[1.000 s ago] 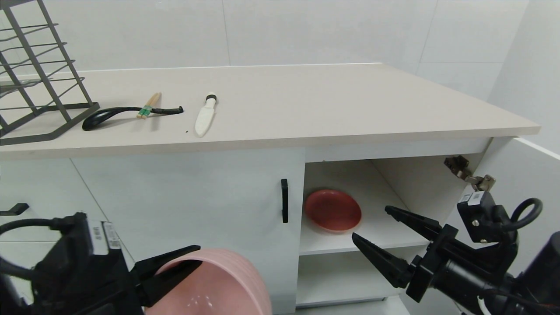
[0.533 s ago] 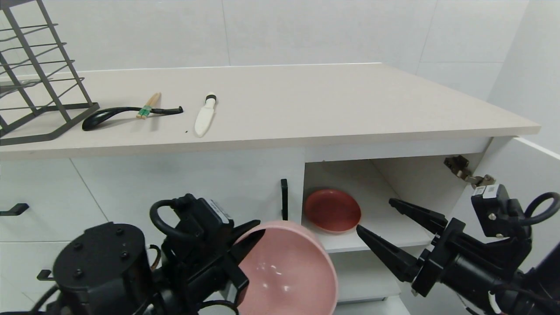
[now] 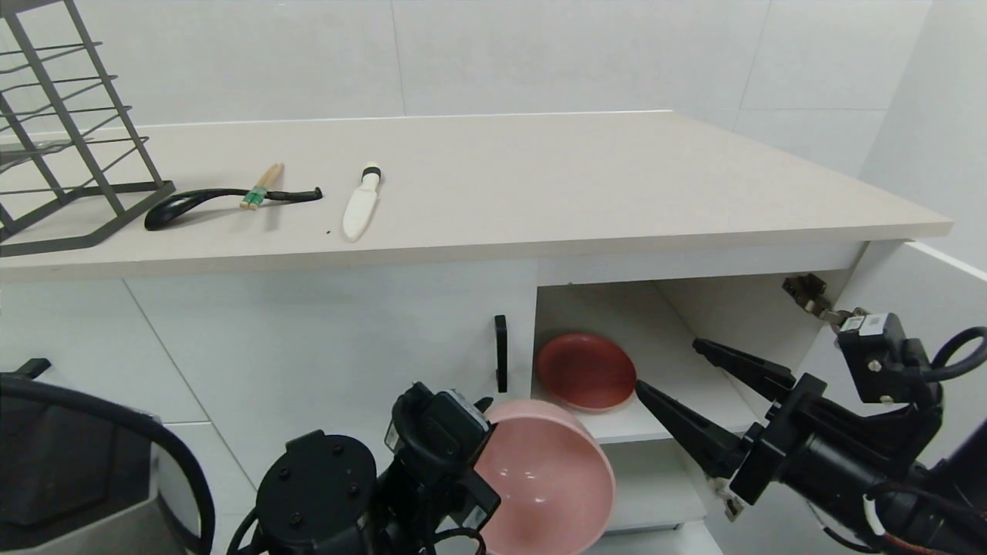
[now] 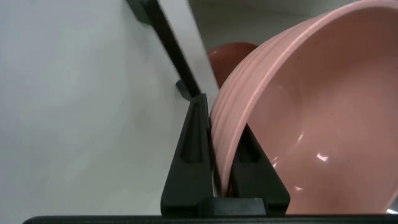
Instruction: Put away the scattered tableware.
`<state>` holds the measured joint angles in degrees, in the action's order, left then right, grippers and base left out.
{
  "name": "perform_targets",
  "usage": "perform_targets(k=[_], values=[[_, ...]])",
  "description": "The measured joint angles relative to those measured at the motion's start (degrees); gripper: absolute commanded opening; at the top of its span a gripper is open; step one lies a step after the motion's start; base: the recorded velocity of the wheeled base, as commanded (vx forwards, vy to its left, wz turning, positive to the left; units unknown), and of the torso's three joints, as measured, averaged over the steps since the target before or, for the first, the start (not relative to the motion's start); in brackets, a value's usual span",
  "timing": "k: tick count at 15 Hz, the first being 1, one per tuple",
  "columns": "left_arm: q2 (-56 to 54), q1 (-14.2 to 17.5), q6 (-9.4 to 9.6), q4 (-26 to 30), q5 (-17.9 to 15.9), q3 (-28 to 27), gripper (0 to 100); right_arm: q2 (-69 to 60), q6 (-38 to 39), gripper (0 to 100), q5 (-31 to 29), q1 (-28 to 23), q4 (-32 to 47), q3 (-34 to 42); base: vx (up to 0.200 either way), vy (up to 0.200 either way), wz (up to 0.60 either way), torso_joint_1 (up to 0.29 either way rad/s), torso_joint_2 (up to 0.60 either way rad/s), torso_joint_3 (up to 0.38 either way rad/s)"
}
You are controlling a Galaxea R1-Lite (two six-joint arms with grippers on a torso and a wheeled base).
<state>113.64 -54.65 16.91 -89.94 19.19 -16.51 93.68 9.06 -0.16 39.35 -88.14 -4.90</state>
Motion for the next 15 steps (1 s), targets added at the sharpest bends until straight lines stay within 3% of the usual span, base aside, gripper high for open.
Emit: perform_targets(k=[5, 12, 15], values=[[1.8, 0.1, -0.18, 0.0, 5.5, -6.5, 0, 0.0, 0.0, 100, 0.7, 0.0, -0.1, 0.1, 0.0, 0.0, 0.0, 0.0, 0.0, 0.0], [3.9, -3.7, 0.06, 0.0, 5.7, -13.6, 0, 1.1, -0.5, 100, 2.7, -0.7, -0.1, 2.1, 0.0, 0.0, 0.0, 0.0, 0.0, 0.0], [5.3, -4.5, -0.13, 0.0, 5.7, -18.4, 0, 3.6, -0.7, 100, -1.2, -3.3, -0.2, 0.9, 0.0, 0.0, 0.0, 0.0, 0.0, 0.0]])
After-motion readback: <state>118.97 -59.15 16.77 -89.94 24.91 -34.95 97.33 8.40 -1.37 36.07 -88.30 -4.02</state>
